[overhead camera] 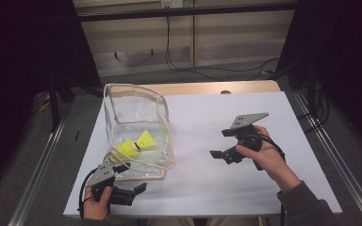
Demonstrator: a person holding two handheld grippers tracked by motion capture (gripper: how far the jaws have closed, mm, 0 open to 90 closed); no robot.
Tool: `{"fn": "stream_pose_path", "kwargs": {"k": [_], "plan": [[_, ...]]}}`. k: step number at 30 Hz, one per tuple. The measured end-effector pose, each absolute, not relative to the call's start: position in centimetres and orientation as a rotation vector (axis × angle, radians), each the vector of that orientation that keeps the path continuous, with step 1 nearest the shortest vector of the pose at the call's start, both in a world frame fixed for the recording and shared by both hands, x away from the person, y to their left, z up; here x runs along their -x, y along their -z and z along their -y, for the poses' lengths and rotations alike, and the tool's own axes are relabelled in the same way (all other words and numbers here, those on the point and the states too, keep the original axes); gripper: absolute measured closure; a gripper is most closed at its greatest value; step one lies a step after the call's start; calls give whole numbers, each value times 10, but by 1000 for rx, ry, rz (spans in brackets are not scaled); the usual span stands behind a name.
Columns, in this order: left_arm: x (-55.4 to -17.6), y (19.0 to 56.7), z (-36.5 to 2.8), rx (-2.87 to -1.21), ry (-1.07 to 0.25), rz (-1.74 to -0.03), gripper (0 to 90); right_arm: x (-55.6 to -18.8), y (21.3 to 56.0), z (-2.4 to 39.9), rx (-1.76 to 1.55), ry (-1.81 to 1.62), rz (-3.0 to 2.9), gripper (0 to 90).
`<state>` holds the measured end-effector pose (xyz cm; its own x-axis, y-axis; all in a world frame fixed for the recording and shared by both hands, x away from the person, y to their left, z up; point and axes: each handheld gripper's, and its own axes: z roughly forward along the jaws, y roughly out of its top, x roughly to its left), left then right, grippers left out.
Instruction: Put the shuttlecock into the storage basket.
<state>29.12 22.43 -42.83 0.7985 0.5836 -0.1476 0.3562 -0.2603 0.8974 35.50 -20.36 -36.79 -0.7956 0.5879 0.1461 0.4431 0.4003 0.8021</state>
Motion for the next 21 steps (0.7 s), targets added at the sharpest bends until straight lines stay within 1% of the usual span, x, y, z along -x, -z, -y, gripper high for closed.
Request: {"fn": "stream_pose_path", "kwargs": {"k": [21], "plan": [[-291, 429, -224, -1871, -256, -713, 31, -344, 389, 228, -986, -1353, -2454, 65]]}}
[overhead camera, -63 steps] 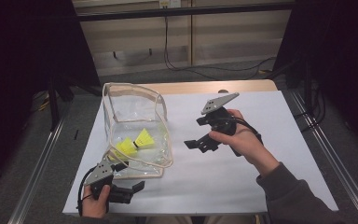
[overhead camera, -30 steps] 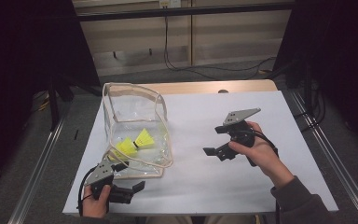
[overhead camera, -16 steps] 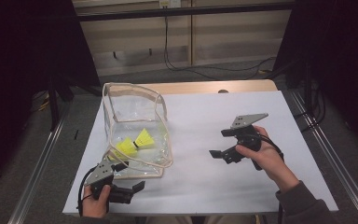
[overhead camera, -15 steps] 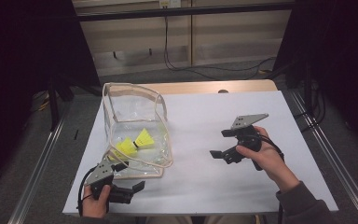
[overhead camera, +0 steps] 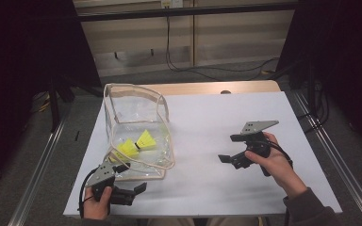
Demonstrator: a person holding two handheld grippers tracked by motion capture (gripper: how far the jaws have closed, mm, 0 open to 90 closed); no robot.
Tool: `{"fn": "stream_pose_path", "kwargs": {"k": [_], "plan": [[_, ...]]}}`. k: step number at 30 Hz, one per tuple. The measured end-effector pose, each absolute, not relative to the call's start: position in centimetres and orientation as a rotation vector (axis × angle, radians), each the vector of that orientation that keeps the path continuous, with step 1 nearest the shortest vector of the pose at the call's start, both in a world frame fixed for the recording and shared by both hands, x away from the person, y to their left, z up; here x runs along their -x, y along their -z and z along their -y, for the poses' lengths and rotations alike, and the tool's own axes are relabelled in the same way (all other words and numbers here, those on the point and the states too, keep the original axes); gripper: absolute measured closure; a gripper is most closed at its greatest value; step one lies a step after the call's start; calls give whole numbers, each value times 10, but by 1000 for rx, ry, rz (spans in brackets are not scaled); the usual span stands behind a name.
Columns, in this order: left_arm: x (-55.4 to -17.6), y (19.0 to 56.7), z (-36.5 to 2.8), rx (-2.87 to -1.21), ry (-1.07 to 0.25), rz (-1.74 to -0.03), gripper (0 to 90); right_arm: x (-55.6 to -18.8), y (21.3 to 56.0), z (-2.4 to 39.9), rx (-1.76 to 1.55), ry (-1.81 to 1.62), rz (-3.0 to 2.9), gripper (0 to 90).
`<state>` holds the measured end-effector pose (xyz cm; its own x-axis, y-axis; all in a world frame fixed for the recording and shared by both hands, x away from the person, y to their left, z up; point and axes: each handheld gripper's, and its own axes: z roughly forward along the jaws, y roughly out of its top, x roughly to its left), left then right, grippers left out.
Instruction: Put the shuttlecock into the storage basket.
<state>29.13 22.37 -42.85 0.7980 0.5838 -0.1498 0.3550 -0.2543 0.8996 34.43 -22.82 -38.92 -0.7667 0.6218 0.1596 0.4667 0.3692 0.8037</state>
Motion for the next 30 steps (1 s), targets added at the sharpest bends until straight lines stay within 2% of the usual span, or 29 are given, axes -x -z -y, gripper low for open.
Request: {"fn": "stream_pose_path", "kwargs": {"k": [30], "plan": [[-292, 429, -223, -1879, -252, -717, 31, -322, 416, 264, -1022, -1366, -2376, 67]]}}
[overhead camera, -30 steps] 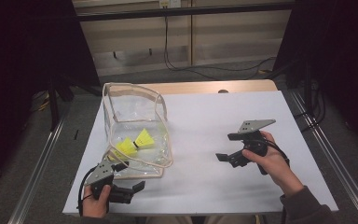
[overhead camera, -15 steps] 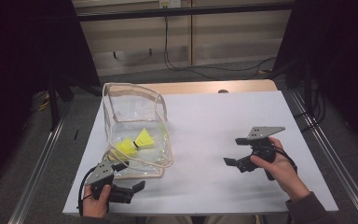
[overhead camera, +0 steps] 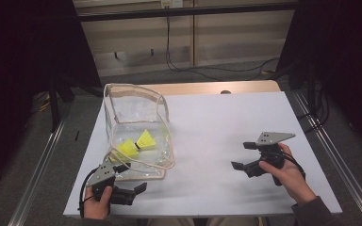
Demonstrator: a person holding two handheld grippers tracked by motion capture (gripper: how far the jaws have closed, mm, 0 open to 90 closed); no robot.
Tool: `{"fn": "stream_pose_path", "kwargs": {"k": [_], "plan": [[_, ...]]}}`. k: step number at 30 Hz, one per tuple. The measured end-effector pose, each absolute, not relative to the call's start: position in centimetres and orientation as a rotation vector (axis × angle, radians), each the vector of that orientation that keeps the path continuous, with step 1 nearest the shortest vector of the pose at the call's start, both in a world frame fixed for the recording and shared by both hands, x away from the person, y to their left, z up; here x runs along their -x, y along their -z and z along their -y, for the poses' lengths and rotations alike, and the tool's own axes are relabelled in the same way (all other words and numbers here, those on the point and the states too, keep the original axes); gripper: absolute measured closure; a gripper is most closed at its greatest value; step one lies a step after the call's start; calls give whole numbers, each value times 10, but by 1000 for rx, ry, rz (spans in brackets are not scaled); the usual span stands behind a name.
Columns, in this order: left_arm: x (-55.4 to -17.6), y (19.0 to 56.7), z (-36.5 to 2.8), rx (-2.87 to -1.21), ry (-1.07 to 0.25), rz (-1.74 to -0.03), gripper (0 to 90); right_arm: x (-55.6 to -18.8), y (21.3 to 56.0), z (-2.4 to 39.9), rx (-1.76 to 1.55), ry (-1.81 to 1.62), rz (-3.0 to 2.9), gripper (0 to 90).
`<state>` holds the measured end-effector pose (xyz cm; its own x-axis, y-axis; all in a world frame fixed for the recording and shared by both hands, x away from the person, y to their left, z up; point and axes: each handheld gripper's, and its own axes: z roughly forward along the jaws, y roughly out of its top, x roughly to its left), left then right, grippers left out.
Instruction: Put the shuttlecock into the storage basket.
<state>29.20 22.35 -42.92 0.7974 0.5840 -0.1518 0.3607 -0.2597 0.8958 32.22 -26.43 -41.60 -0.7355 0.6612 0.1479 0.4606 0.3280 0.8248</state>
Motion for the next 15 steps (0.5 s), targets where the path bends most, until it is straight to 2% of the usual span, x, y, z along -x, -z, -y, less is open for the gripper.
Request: {"fn": "stream_pose_path", "kwargs": {"k": [15], "plan": [[-292, 429, -223, -1881, -252, -716, 31, -314, 424, 276, -1040, -1364, -2352, 65]]}}
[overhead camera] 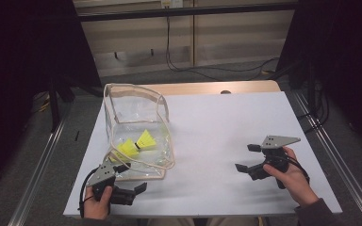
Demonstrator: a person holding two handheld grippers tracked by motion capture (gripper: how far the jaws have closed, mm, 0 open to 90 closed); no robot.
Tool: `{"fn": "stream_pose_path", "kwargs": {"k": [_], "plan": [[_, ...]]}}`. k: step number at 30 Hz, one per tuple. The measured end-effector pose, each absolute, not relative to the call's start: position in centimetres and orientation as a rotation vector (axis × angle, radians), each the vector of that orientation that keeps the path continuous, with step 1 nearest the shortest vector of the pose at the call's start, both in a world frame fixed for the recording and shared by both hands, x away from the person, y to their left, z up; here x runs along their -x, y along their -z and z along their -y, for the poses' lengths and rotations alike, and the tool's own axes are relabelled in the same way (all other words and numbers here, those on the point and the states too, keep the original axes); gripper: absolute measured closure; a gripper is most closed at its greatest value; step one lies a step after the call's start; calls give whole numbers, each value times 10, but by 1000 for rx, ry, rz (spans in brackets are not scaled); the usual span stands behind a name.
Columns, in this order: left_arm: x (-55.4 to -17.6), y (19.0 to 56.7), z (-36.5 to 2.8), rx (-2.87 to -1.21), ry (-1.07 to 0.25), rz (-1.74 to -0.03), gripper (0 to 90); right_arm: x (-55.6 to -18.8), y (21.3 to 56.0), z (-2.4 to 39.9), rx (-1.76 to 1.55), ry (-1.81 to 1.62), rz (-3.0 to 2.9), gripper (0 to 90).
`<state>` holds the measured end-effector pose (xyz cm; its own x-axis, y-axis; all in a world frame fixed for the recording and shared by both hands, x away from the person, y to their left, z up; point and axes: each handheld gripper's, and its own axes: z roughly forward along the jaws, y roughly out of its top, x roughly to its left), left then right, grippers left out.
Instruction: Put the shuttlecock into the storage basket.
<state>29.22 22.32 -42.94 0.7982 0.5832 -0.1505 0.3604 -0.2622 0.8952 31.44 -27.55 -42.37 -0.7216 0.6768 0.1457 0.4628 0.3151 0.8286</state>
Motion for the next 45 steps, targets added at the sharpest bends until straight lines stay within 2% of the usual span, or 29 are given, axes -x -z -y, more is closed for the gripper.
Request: {"fn": "stream_pose_path", "kwargs": {"k": [45], "plan": [[-292, 430, -222, -1890, -251, -710, 30, -297, 441, 298, -1087, -1351, -2295, 62]]}}
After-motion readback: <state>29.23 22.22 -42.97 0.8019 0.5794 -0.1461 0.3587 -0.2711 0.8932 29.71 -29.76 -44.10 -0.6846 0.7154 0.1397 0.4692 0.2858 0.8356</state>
